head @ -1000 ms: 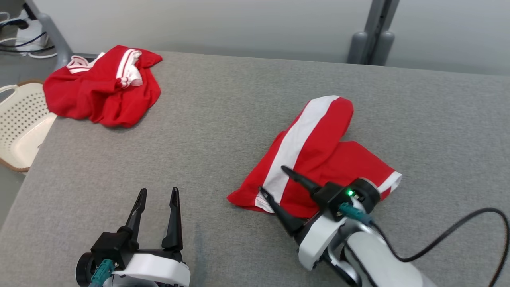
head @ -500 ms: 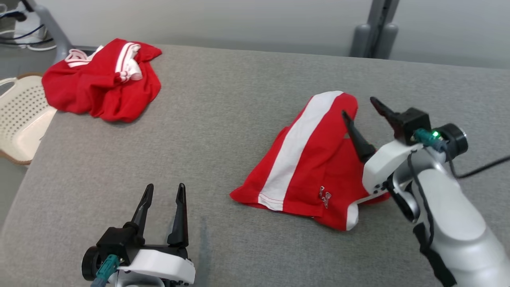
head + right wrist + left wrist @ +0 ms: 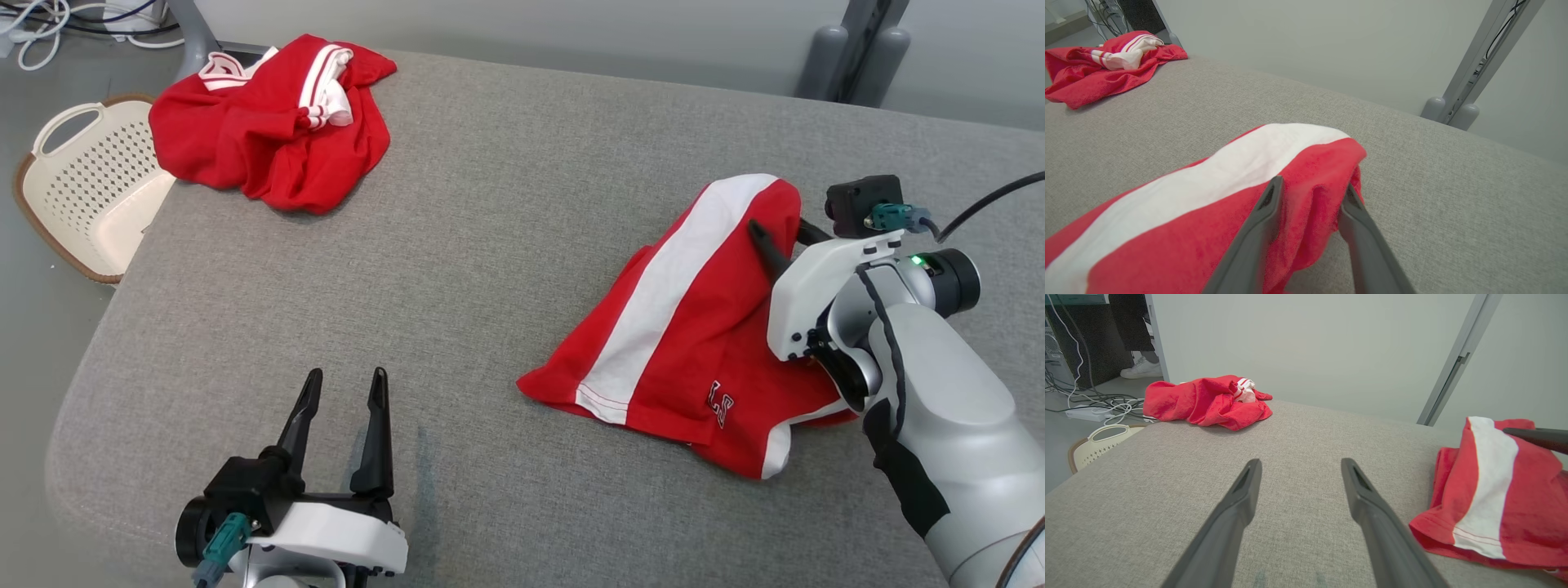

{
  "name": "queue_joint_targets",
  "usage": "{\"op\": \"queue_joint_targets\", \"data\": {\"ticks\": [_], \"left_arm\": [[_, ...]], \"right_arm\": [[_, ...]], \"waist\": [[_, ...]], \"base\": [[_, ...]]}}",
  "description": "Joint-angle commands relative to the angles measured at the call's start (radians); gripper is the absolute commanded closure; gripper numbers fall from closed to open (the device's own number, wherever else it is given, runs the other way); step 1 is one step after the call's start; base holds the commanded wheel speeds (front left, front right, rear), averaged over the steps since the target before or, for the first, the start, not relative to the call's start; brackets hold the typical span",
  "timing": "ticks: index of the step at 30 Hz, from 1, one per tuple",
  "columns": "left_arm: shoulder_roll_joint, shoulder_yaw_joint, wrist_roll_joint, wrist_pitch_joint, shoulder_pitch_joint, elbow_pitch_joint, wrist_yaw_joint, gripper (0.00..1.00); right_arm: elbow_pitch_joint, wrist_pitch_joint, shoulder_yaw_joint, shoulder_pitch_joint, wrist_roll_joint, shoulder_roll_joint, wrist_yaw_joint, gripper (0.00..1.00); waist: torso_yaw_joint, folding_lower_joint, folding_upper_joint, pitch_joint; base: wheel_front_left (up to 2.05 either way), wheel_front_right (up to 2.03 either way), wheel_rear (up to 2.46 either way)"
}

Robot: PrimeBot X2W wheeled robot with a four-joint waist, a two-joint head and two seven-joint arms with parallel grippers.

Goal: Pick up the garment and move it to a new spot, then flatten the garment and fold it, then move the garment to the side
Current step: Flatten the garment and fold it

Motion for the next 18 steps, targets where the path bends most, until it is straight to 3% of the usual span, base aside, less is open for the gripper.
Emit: {"op": "queue_joint_targets", "data": {"ticks": [1, 4, 5, 9, 13, 18], "left_arm": [[0.003, 0.004, -0.009, 0.000, -0.012, -0.005, 0.007, 0.00], [0.004, 0.010, -0.010, 0.000, -0.010, -0.007, 0.010, 0.00], [0.003, 0.012, -0.004, 0.000, -0.011, -0.008, 0.010, 0.00], [0.003, 0.018, 0.004, 0.000, -0.003, -0.009, 0.008, 0.00], [0.003, 0.028, 0.015, 0.000, 0.005, -0.011, 0.003, 0.00], [0.004, 0.042, 0.026, 0.000, 0.005, -0.010, -0.002, 0.00]], "right_arm": [[0.011, -0.010, 0.019, -0.020, 0.028, -0.010, 0.000, 0.97], [0.001, -0.056, 0.052, -0.025, 0.065, -0.005, 0.000, 1.00], [-0.025, -0.132, 0.080, -0.015, 0.087, -0.008, 0.000, 1.00], [-0.097, -0.235, 0.105, 0.043, 0.111, 0.004, 0.000, 1.00], [-0.228, -0.283, 0.102, 0.144, 0.113, 0.002, 0.000, 1.00], [-0.451, -0.295, 0.026, 0.335, 0.075, 0.026, 0.000, 1.00]], "waist": [[-0.002, 0.0000, 0.0000, 0.005], [-0.016, 0.0000, 0.0000, 0.008], [-0.041, 0.0000, 0.0000, 0.006], [-0.084, 0.0000, 0.0000, -0.001], [-0.134, 0.0000, 0.0000, -0.004], [-0.191, 0.0000, 0.0000, -0.006]], "base": [[0.00, 0.00, 0.00], [0.00, 0.00, 0.00], [0.00, 0.00, 0.00], [0.00, 0.00, 0.00], [0.00, 0.00, 0.00], [0.00, 0.00, 0.00]]}}
